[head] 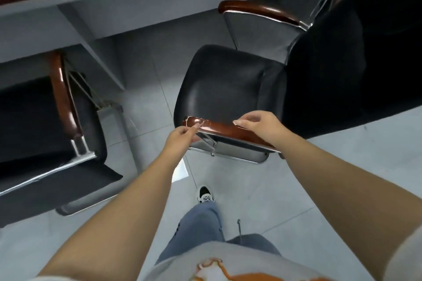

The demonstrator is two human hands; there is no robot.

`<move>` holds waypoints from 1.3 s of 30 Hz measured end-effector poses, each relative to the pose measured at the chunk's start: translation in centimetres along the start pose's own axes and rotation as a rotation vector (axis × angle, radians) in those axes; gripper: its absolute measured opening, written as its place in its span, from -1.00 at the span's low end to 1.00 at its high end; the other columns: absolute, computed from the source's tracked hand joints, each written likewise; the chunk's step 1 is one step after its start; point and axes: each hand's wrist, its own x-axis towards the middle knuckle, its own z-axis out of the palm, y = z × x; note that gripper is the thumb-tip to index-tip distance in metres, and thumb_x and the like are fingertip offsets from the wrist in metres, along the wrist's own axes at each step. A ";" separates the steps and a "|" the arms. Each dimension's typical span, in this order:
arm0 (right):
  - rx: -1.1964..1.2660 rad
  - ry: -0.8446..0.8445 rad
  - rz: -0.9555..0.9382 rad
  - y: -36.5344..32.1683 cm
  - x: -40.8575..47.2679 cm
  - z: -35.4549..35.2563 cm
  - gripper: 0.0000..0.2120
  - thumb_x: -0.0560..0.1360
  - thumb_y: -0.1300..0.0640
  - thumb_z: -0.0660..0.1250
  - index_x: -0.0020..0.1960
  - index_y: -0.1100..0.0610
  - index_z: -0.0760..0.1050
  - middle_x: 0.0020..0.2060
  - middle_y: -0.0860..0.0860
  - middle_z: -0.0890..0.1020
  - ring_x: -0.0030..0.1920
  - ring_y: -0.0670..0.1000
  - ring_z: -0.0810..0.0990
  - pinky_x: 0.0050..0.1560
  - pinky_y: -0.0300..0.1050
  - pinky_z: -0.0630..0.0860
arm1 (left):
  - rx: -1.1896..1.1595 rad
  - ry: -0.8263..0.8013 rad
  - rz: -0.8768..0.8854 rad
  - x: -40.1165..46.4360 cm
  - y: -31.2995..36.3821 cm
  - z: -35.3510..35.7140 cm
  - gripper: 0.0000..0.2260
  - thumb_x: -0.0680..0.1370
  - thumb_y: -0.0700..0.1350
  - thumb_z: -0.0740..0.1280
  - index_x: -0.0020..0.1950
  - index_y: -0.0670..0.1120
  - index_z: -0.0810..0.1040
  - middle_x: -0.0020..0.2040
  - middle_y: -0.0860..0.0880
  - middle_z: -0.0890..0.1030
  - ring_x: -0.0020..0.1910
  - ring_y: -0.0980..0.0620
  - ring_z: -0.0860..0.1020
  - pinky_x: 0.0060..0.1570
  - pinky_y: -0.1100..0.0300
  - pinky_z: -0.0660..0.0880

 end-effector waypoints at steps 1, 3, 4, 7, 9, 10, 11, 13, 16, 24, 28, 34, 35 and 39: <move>0.003 -0.021 0.013 0.3 1.1 0.0 -0.68 0.44 -0.08 0.38 0.10 0.09 0.57 0.02 -0.06 0.56 0.06 -0.04 0.50 0.03 -0.20 0.36 | 0.001 -0.002 -0.040 1.0 -0.2 0.4 -0.79 0.56 0.11 0.21 -0.15 0.01 0.48 -0.13 -0.01 0.62 0.01 -0.01 0.54 0.11 0.12 0.41; -0.012 -0.065 0.052 1.3 2.8 0.0 -0.67 0.42 -0.10 0.40 0.08 0.08 0.59 0.01 -0.06 0.59 0.06 -0.05 0.52 0.02 -0.20 0.37 | -0.008 -0.018 -0.131 2.2 -0.9 1.2 -0.72 0.55 0.13 0.22 -0.01 -0.06 0.51 -0.07 -0.05 0.63 0.07 -0.03 0.54 0.21 0.08 0.40; -0.035 -0.081 0.067 1.9 3.3 0.1 -0.66 0.40 -0.12 0.41 0.07 0.06 0.59 0.02 -0.06 0.59 0.06 -0.04 0.53 0.03 -0.20 0.38 | -0.013 -0.034 -0.169 2.4 -1.2 1.5 -0.67 0.54 0.16 0.22 0.07 -0.09 0.51 -0.07 -0.05 0.63 0.08 -0.04 0.54 0.22 0.07 0.40; -0.070 -0.120 0.127 3.8 5.6 -0.2 -0.63 0.35 -0.16 0.44 0.04 0.04 0.60 0.00 -0.05 0.61 0.05 -0.02 0.56 0.04 -0.18 0.43 | -0.033 -0.083 -0.283 3.0 -1.9 2.9 -0.56 0.52 0.21 0.22 0.15 -0.13 0.50 -0.04 -0.06 0.62 0.05 -0.01 0.53 0.13 0.12 0.42; -0.082 -0.159 0.161 5.0 6.9 -0.6 -0.63 0.33 -0.15 0.46 0.02 0.04 0.60 -0.03 -0.05 0.63 0.03 -0.03 0.57 0.06 -0.17 0.46 | -0.083 -0.074 -0.343 3.4 -2.1 3.9 -0.57 0.51 0.22 0.23 0.12 -0.12 0.50 -0.02 -0.06 0.62 0.05 0.00 0.53 0.06 0.16 0.42; -0.086 -0.168 0.176 5.8 7.3 -0.6 -0.62 0.32 -0.15 0.47 0.03 0.05 0.61 -0.04 -0.04 0.63 0.03 -0.02 0.58 0.08 -0.16 0.47 | -0.108 -0.065 -0.357 3.4 -2.1 4.4 -0.57 0.51 0.22 0.23 0.12 -0.11 0.50 0.00 -0.06 0.62 0.06 0.01 0.54 0.05 0.17 0.42; -0.089 -0.177 0.185 6.7 7.7 -0.7 -0.59 0.31 -0.16 0.48 0.04 0.06 0.60 -0.03 -0.03 0.64 0.04 -0.01 0.58 0.10 -0.16 0.46 | -0.133 -0.054 -0.362 3.4 -2.1 4.8 -0.57 0.50 0.23 0.23 0.13 -0.09 0.49 0.02 -0.06 0.62 0.08 0.01 0.54 0.06 0.17 0.43; -0.127 -0.213 0.204 8.2 8.1 -1.1 -0.54 0.31 -0.20 0.46 0.06 0.09 0.60 -0.02 0.00 0.64 0.06 0.02 0.58 0.08 -0.18 0.45 | -0.190 -0.018 -0.359 3.7 -2.2 5.8 -0.61 0.50 0.23 0.24 0.10 -0.06 0.48 0.09 -0.05 0.60 0.12 0.01 0.53 0.12 0.15 0.45; -0.241 -0.310 0.264 10.0 8.8 -2.1 -0.43 0.34 -0.31 0.36 0.09 0.14 0.58 0.02 0.06 0.62 0.04 0.05 0.57 0.09 -0.13 0.44 | -0.354 0.041 -0.379 3.6 -2.1 7.4 -0.69 0.50 0.20 0.27 -0.01 -0.04 0.50 0.14 -0.04 0.58 0.13 0.04 0.52 0.14 0.14 0.46; -0.209 -0.470 0.451 11.6 10.9 -2.2 -0.40 0.37 -0.34 0.26 -0.18 0.25 0.57 -0.27 0.16 0.65 -0.27 0.07 0.61 0.03 -0.06 0.57 | -0.686 0.117 -0.345 4.9 -1.8 10.2 -0.80 0.58 0.00 0.24 0.07 -0.11 0.47 0.05 -0.10 0.60 -0.04 -0.01 0.61 0.00 0.24 0.53; -0.259 -0.439 0.483 11.9 10.7 -1.8 -0.39 0.35 -0.36 0.27 -0.20 0.24 0.54 -0.17 0.22 0.66 -0.16 0.13 0.63 0.16 0.05 0.53 | -0.677 0.142 -0.374 5.2 -1.8 10.3 -0.74 0.57 -0.04 0.26 0.16 -0.17 0.45 0.02 -0.15 0.61 -0.15 0.01 0.63 -0.18 0.30 0.57; -0.182 -0.367 0.555 8.4 11.2 -0.3 -0.35 0.32 -0.38 0.28 -0.18 0.26 0.56 -0.23 0.22 0.67 -0.20 0.13 0.64 0.15 0.06 0.54 | -0.622 0.092 -0.363 7.5 0.2 6.0 -0.75 0.55 -0.03 0.29 0.10 -0.18 0.47 -0.06 -0.13 0.64 -0.17 0.01 0.64 -0.22 0.32 0.59; -0.150 -0.351 0.563 7.5 11.3 0.2 -0.34 0.30 -0.39 0.29 -0.22 0.27 0.56 -0.27 0.22 0.66 -0.24 0.13 0.62 0.13 0.07 0.55 | -0.610 0.081 -0.361 8.1 0.7 4.9 -0.75 0.54 -0.02 0.30 0.08 -0.18 0.47 -0.06 -0.14 0.63 -0.17 -0.02 0.64 -0.21 0.30 0.59; -0.071 -0.321 0.590 2.4 11.6 2.9 -0.33 0.29 -0.40 0.28 -0.29 0.27 0.56 -0.46 0.16 0.63 -0.37 0.10 0.60 -0.10 -0.04 0.61 | -0.520 0.025 -0.332 11.0 2.7 -0.4 -0.78 0.52 0.00 0.33 0.00 -0.14 0.50 -0.04 -0.18 0.63 -0.17 -0.06 0.64 -0.16 0.25 0.60</move>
